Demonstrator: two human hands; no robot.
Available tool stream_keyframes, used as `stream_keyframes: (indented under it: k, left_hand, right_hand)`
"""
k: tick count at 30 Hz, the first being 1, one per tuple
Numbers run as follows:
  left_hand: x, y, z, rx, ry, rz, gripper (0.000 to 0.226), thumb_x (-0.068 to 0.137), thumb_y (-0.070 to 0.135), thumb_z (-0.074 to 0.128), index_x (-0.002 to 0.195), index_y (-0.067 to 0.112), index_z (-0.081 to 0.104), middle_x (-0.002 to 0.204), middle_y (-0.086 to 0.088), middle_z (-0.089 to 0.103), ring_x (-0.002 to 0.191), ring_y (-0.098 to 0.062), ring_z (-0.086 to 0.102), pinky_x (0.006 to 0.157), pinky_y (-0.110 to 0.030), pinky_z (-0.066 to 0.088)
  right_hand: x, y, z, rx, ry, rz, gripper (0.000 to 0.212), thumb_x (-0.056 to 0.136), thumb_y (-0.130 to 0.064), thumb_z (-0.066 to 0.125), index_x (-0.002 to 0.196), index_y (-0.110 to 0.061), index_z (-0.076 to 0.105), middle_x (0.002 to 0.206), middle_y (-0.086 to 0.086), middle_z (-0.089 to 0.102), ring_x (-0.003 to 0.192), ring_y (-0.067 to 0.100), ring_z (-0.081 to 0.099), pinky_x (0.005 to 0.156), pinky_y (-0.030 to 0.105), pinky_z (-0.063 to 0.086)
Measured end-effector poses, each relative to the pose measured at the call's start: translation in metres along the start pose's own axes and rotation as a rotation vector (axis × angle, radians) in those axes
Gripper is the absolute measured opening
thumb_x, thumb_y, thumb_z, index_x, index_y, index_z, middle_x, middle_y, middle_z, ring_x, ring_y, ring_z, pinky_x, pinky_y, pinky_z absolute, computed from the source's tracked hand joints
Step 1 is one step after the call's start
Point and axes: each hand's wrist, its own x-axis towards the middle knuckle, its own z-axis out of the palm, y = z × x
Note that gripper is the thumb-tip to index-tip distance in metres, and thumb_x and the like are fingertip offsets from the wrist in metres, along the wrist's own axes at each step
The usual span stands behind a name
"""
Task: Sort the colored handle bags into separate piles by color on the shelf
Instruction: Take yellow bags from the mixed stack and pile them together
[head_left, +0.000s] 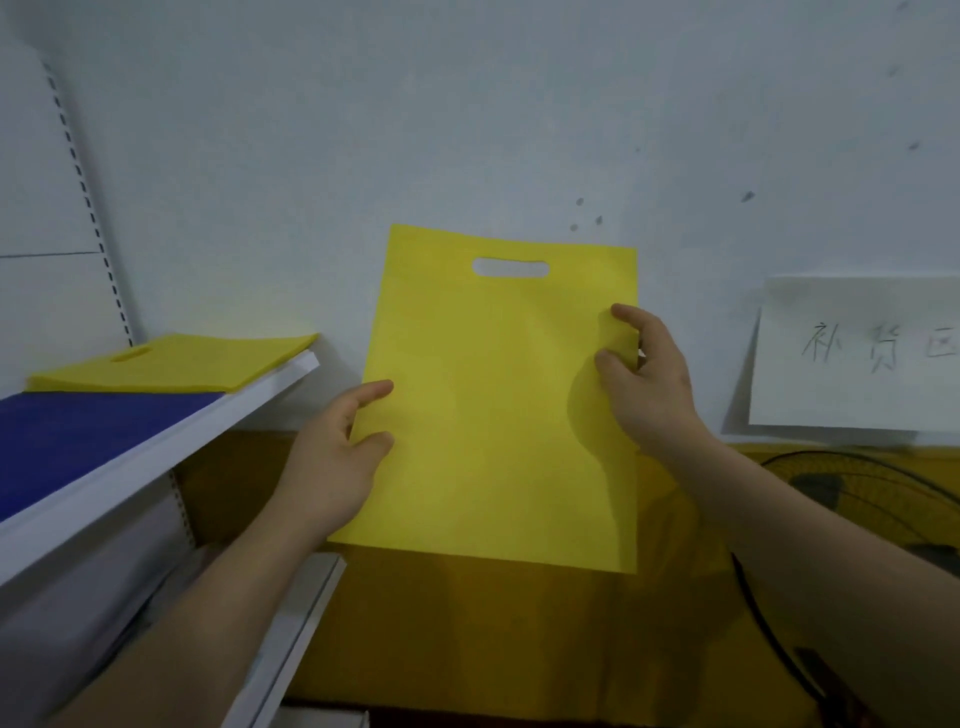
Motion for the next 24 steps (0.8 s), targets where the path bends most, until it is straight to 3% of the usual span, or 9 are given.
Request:
stream_keyframes:
  k: [2,6,10,11,14,17,20,22,24]
  left_hand:
    - [0.012,-0.008,0.0,0.0,0.003,-0.013,0.048,0.093,0.009,0.055,0.108,0.055,0.047,0.139,-0.003,0.049,0.094,-0.011,0.062,0.084,-0.046,0.053]
    - [0.039,-0.022,0.006,-0.014,0.041,-0.019,0.05,0.092,0.007,0.055,0.104,0.055,0.048,0.127,0.001,0.058,0.092,-0.008,0.061,0.08,-0.036,0.054]
    - [0.067,-0.032,0.014,-0.007,0.079,-0.041,0.051,0.092,0.007,0.055,0.104,0.056,0.05,0.123,0.006,0.058,0.088,-0.021,0.064,0.083,-0.048,0.054]
    - [0.076,-0.034,0.016,-0.012,0.097,-0.044,0.05,0.092,0.007,0.055,0.106,0.054,0.051,0.122,0.008,0.058,0.088,-0.019,0.065,0.081,-0.046,0.055]
    - [0.101,-0.038,0.019,-0.003,0.148,-0.038,0.045,0.093,0.006,0.054,0.118,0.043,0.051,0.112,0.02,0.057,0.08,0.003,0.062,0.069,-0.023,0.053]
    - [0.119,-0.042,0.018,0.03,0.193,-0.044,0.044,0.094,0.006,0.053,0.123,0.039,0.049,0.12,0.015,0.055,0.098,-0.001,0.059,0.075,-0.02,0.05]
    - [0.129,-0.049,0.011,0.054,0.283,-0.057,0.045,0.092,0.004,0.055,0.121,0.038,0.05,0.129,0.006,0.053,0.115,-0.013,0.053,0.093,-0.033,0.047]
    - [0.132,-0.053,0.004,0.079,0.328,-0.05,0.045,0.091,0.002,0.056,0.118,0.038,0.051,0.126,0.003,0.056,0.112,-0.015,0.055,0.093,-0.034,0.047]
    - [0.136,-0.056,-0.008,0.127,0.367,-0.044,0.046,0.09,0.001,0.057,0.117,0.038,0.051,0.121,0.004,0.058,0.107,-0.013,0.057,0.088,-0.032,0.049]
  right_hand:
    - [0.011,0.007,0.012,0.002,0.0,-0.005,0.044,0.092,-0.014,0.054,0.131,-0.033,0.047,0.111,-0.013,0.049,0.068,-0.001,0.048,0.062,0.015,0.039]
    - [0.036,0.023,0.036,0.022,-0.028,-0.013,0.044,0.091,-0.015,0.054,0.13,-0.035,0.047,0.116,-0.012,0.049,0.081,0.009,0.05,0.072,0.023,0.041]
    - [0.07,0.037,0.056,0.042,-0.08,-0.026,0.043,0.094,-0.016,0.051,0.132,-0.036,0.045,0.115,-0.016,0.045,0.074,-0.002,0.05,0.06,0.01,0.041]
    - [0.08,0.039,0.061,0.054,-0.092,-0.035,0.043,0.094,-0.016,0.051,0.132,-0.036,0.044,0.114,-0.016,0.045,0.071,-0.002,0.049,0.055,0.007,0.039]
    - [0.109,0.046,0.079,0.081,-0.135,-0.072,0.043,0.095,-0.016,0.049,0.133,-0.034,0.043,0.106,-0.02,0.043,0.068,-0.008,0.047,0.055,0.004,0.039]
    - [0.137,0.051,0.101,0.115,-0.177,-0.114,0.044,0.095,-0.015,0.05,0.135,-0.032,0.042,0.114,-0.016,0.042,0.073,-0.022,0.045,0.057,-0.002,0.035]
    - [0.157,0.053,0.13,0.168,-0.218,-0.14,0.045,0.093,-0.014,0.051,0.134,-0.032,0.044,0.122,-0.015,0.044,0.087,-0.006,0.048,0.062,-0.002,0.035]
    - [0.167,0.052,0.152,0.202,-0.245,-0.155,0.045,0.093,-0.014,0.052,0.133,-0.032,0.045,0.123,-0.017,0.044,0.096,0.003,0.046,0.066,-0.003,0.034]
    - [0.174,0.048,0.177,0.231,-0.273,-0.165,0.046,0.092,-0.013,0.052,0.133,-0.032,0.045,0.122,-0.018,0.044,0.098,0.001,0.045,0.068,-0.005,0.032]
